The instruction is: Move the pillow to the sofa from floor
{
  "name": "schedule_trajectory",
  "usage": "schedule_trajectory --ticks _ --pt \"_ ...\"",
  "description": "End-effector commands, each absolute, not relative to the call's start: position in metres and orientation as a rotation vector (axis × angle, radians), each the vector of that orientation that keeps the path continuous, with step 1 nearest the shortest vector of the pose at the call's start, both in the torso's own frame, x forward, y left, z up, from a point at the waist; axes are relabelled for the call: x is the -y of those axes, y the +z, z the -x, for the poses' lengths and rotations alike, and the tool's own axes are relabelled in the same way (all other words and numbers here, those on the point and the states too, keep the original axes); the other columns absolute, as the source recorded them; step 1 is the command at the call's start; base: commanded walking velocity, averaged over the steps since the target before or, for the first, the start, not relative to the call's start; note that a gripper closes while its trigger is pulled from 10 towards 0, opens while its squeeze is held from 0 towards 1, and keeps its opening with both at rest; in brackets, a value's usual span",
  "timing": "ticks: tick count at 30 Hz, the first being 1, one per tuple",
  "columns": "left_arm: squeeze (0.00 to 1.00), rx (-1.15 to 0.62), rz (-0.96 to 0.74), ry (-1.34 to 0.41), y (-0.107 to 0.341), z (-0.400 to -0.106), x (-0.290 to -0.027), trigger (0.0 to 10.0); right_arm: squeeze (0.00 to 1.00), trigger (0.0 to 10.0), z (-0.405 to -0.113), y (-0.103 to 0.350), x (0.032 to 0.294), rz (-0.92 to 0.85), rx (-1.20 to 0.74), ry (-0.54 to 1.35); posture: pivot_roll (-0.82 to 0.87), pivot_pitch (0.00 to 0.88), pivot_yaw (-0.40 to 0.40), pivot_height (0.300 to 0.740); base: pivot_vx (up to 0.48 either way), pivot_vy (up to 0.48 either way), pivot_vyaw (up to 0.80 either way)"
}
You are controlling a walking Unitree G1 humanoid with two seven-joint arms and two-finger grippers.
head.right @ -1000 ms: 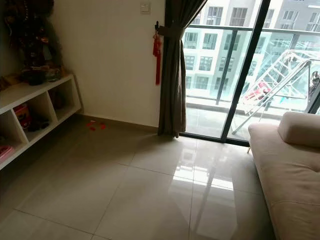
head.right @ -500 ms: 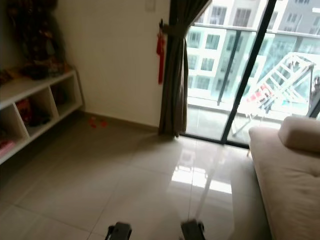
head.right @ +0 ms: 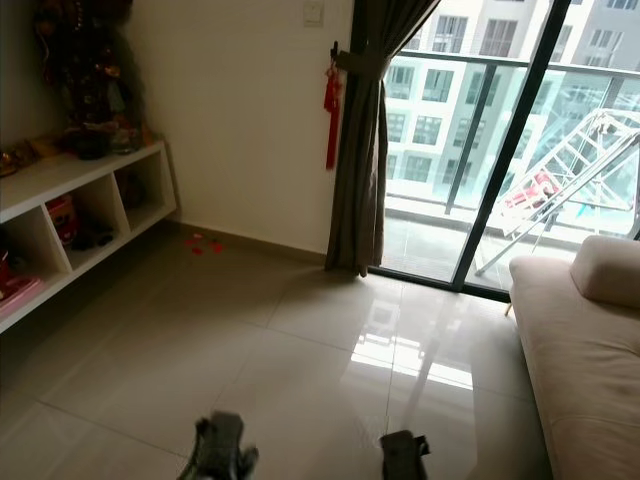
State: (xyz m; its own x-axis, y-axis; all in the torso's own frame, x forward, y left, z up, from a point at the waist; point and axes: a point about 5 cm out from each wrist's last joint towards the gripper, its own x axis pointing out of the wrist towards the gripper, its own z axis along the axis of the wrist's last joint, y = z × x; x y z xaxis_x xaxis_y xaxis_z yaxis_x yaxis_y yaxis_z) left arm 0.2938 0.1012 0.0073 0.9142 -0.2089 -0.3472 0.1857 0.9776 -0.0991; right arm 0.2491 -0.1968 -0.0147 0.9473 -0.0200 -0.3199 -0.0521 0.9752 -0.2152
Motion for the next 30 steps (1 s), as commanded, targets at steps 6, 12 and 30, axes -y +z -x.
schedule_trajectory --ticks 6,12,30 --pt "0.00 -0.184 0.129 -0.253 0.028 -0.295 -0.104 10.0 0.00 10.0 -0.236 -0.005 0.207 0.137 -0.224 0.064 0.07 0.000 0.001 0.728 0.000 0.000 0.00" --pt "0.00 -0.142 0.125 -0.270 0.042 -0.301 -0.102 10.0 0.00 10.0 -0.238 0.017 0.195 0.078 -0.096 0.072 0.05 0.000 0.015 0.728 0.000 0.000 -0.69" --pt "0.00 -0.073 0.150 -0.344 0.057 -0.301 -0.090 10.0 0.00 10.0 -0.232 0.031 0.192 0.080 -0.052 0.109 0.06 0.000 0.001 0.728 0.000 0.080 -0.77"
